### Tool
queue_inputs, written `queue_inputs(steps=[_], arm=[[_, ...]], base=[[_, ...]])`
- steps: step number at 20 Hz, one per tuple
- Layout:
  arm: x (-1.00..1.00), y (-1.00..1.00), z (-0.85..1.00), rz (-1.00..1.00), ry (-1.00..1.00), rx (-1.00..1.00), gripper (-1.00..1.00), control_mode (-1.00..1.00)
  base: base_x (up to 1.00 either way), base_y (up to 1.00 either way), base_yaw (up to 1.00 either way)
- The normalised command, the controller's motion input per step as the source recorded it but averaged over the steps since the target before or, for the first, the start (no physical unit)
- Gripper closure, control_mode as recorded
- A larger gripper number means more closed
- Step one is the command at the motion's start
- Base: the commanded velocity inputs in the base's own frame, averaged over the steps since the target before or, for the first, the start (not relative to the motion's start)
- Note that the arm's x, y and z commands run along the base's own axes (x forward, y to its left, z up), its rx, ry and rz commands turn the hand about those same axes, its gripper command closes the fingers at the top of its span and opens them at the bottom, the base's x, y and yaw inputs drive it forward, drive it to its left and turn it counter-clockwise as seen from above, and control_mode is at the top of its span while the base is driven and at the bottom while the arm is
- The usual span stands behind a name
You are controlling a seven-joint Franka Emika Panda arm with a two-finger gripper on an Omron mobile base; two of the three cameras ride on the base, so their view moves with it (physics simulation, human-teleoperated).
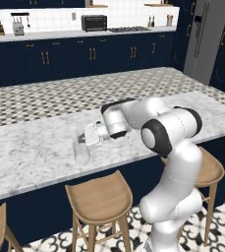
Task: Take a straw from the drawer in front and place it inside the glass cup on the dining counter.
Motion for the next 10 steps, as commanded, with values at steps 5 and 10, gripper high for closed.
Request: queue_inputs(steps=[5,10], arm=[[-0.04,0.00,0.00,0.00,-0.06,0.00,-1.00,-1.00],[0.00,-0.02,0.09,0.00,-0.09,0.00,-1.00,-1.00]], base=[[0.00,0.00,0.00],[0.00,0.00,0.00]])
